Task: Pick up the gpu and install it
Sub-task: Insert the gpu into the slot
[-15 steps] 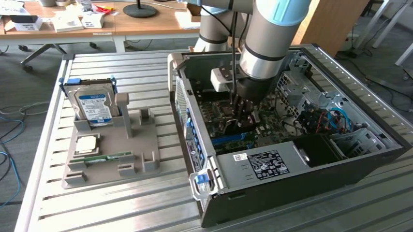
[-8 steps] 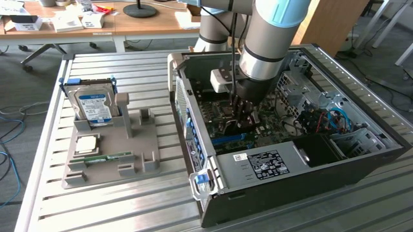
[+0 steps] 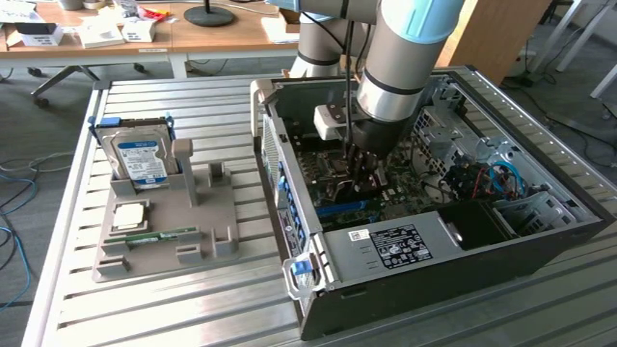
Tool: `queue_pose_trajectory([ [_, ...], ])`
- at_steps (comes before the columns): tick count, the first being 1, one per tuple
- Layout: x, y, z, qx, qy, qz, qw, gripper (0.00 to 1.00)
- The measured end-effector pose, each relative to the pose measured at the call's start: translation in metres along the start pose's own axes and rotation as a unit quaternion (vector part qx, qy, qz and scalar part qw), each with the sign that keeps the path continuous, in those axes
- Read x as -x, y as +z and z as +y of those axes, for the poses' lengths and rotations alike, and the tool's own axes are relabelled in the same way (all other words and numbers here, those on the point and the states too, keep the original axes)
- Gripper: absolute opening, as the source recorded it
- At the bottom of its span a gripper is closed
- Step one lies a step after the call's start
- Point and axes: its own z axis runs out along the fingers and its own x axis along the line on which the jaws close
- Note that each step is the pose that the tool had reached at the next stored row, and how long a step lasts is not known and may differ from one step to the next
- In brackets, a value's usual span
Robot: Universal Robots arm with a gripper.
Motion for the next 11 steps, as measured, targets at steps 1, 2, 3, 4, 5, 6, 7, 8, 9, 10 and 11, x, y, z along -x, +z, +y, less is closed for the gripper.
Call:
queue_pose_trajectory([
  [1,0.0000,0.0005,0.0000,0.0000,0.000,0.0000,1.0000,0.26],
  [2,-0.0001,0.0011,0.0001,0.0000,0.000,0.0000,1.0000,0.26],
  [3,-0.0001,0.0014,0.0001,0.0000,0.000,0.0001,1.0000,0.26],
  [4,-0.0001,0.0018,0.0002,0.0001,0.000,0.0001,1.0000,0.26],
  [5,-0.0001,0.0020,0.0002,0.0001,0.000,0.0001,1.0000,0.26],
  [6,-0.0001,0.0021,0.0002,0.0001,0.000,0.0001,1.0000,0.26],
  [7,-0.0001,0.0021,0.0002,0.0001,0.000,0.0001,1.0000,0.26],
  [8,-0.0001,0.0022,0.0002,0.0000,0.000,0.0001,1.0000,0.26],
  [9,-0.0001,0.0022,0.0002,0.0000,0.000,0.0000,1.0000,0.26],
  [10,-0.0001,0.0022,0.0002,0.0000,0.000,0.0001,1.0000,0.26],
  [11,-0.0001,0.0025,0.0002,0.0000,0.000,0.0000,1.0000,0.26],
])
